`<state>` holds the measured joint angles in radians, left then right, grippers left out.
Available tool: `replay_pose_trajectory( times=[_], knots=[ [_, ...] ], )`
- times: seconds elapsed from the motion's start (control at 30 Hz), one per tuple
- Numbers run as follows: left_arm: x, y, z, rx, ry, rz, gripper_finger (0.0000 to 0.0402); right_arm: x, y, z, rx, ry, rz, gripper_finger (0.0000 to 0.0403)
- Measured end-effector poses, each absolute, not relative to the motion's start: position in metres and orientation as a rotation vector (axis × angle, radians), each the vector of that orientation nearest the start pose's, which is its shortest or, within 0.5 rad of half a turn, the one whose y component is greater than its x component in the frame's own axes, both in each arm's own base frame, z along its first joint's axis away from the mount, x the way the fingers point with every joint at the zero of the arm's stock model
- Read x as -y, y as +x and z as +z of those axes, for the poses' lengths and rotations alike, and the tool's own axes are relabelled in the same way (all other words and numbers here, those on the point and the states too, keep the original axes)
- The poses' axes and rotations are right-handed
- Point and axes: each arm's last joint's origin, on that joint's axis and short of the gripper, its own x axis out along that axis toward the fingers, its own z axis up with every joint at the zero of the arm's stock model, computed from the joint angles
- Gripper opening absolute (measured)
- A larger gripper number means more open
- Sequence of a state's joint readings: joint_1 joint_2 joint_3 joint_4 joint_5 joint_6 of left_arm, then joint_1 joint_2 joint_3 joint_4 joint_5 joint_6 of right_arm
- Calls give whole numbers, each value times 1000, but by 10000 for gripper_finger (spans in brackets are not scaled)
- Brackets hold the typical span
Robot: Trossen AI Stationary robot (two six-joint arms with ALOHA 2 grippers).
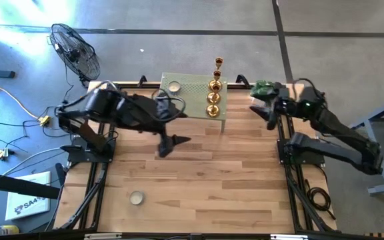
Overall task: Stock candles and holders on shelf
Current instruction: Align the light blue scented candle with the other scented candles on the shelf
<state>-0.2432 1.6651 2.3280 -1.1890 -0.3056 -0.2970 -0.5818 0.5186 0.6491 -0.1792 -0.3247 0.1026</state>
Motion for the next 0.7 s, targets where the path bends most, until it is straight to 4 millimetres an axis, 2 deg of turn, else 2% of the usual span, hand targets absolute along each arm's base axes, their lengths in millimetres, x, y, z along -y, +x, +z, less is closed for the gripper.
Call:
replay_pose_trajectory(
  times=[0.17, 0.23, 0.37, 0.47, 0.7],
  knots=[
    [59, 243, 502, -762, -136, 140, 367, 41, 80, 326, 29, 149, -226, 266],
    [63, 236, 495, -853, -106, 120, 367, 35, 72, 326, 46, 142, -219, 266],
    [82, 237, 488, -865, 113, -96, 367, 27, 62, 326, 60, 128, -172, 266],
    [95, 236, 476, -937, 258, -194, 367, 25, 60, 325, 57, 131, -163, 266],
    [122, 243, 432, -1098, 426, -314, 367, 27, 62, 323, 34, 124, -173, 266]
  ],
)
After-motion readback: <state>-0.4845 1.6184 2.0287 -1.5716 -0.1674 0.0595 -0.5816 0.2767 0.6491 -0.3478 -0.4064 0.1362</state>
